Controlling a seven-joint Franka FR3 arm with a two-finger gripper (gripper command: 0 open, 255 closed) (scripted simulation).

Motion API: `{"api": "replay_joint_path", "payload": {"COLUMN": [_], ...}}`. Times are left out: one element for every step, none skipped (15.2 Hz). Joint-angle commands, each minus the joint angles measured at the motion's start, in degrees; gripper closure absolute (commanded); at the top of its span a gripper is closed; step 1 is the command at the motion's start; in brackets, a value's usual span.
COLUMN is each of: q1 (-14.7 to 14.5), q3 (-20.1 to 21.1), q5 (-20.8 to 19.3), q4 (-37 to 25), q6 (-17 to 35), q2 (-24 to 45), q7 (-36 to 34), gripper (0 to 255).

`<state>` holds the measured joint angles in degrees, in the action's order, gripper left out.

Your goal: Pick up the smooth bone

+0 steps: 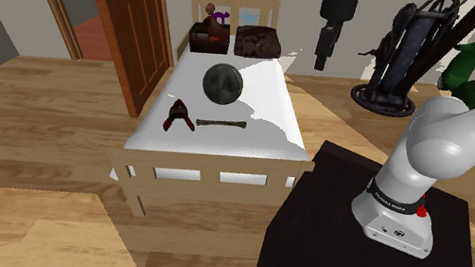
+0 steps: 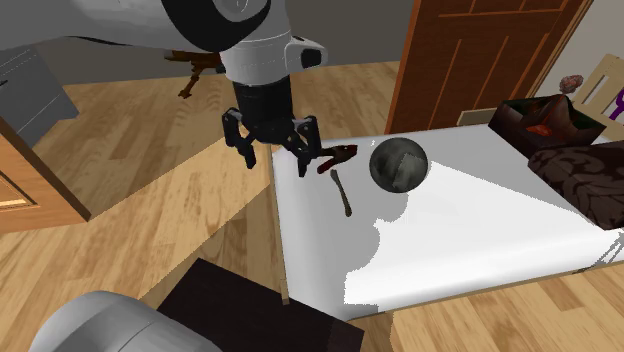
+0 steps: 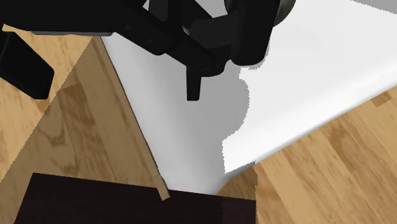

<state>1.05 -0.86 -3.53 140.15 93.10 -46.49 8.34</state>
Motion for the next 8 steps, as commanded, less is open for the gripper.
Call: {"api": "replay_joint_path", "payload": {"q1": [0.0, -0.1, -0.2, -0.2, -0.3, -0.4, -0.6, -0.7], "q3": [0.0, -0.6, -1.1, -1.7, -2.3, -2.8, -3.3, -3.9], "q5": [0.0, -0.2, -0.5, -0.7, -0.9, -1.0, -1.1, -1.2], "q4": [0.0, 0.5, 0.8, 1.1, 1.3, 1.4, 1.4, 1.4], "q6": [0.0, 2.0, 3.9, 5.9, 7.8, 9.8, 11.7, 13.5], "q2": [0.0, 1.5, 3.1, 4.8, 6.6, 8.4, 10.3, 12.2], "q7": [0.0, 0.9, 1.7, 2.5, 3.4, 4.2, 5.1, 6.0], "gripper": [0, 0, 0, 0, 0, 0, 0, 0]}}
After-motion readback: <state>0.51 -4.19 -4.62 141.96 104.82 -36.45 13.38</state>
